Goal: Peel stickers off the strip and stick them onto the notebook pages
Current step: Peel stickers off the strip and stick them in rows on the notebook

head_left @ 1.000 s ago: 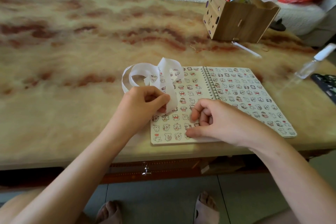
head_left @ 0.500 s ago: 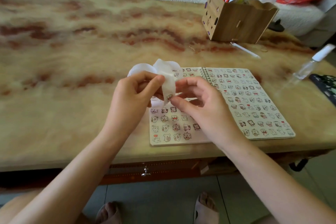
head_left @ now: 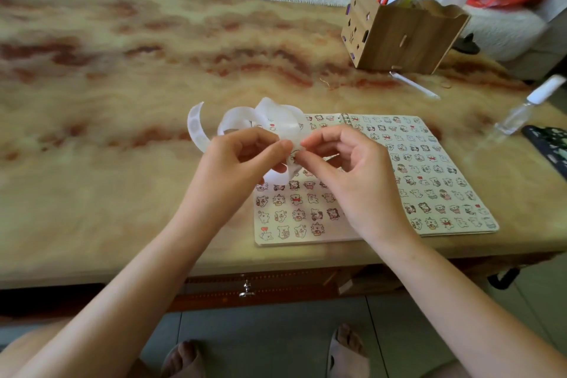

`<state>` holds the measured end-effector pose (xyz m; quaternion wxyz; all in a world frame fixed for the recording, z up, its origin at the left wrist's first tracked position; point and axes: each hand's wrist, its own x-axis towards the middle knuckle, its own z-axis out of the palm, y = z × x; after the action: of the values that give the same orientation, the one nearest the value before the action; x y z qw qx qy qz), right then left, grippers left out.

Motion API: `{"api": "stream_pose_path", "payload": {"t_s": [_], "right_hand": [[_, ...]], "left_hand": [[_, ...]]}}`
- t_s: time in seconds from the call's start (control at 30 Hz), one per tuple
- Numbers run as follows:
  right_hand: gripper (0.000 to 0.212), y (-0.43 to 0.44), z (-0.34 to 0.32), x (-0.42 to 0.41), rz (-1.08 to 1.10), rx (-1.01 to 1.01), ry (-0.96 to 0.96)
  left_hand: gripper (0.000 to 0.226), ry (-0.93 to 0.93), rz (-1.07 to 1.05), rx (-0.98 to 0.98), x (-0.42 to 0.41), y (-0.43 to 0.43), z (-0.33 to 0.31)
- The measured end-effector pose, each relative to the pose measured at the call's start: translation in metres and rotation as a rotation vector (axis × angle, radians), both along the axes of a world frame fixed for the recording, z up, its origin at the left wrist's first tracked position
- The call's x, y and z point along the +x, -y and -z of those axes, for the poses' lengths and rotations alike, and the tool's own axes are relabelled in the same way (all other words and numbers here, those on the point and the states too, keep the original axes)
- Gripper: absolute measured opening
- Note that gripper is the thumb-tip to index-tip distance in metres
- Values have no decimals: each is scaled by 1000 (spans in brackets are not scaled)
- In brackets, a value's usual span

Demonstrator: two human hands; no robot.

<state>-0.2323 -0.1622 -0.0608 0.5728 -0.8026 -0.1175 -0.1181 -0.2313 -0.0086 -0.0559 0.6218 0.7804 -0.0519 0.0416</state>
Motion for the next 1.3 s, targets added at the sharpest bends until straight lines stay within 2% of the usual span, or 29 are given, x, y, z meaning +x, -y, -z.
{"api": "stream_pose_path", "payload": {"t_s": [0.47, 0.73, 0.97, 1.2, 1.3], "right_hand": [[7, 5, 0, 0, -5, -134, 91], [9, 8, -5, 2, -58, 20, -145], [8, 8, -7, 1, -65, -29, -134], [4, 12, -10, -2, -55, -218, -86], [4, 16, -17, -5, -69, -189, -93]], "left_hand": [[17, -16, -19, 21, -1, 1, 0], [16, -12, 1, 26, 0, 1, 3], [17, -34, 8, 41, 0, 1, 4], [18, -77, -4, 37, 2, 1, 6], [18, -100, -19, 38, 2, 0, 7]]}}
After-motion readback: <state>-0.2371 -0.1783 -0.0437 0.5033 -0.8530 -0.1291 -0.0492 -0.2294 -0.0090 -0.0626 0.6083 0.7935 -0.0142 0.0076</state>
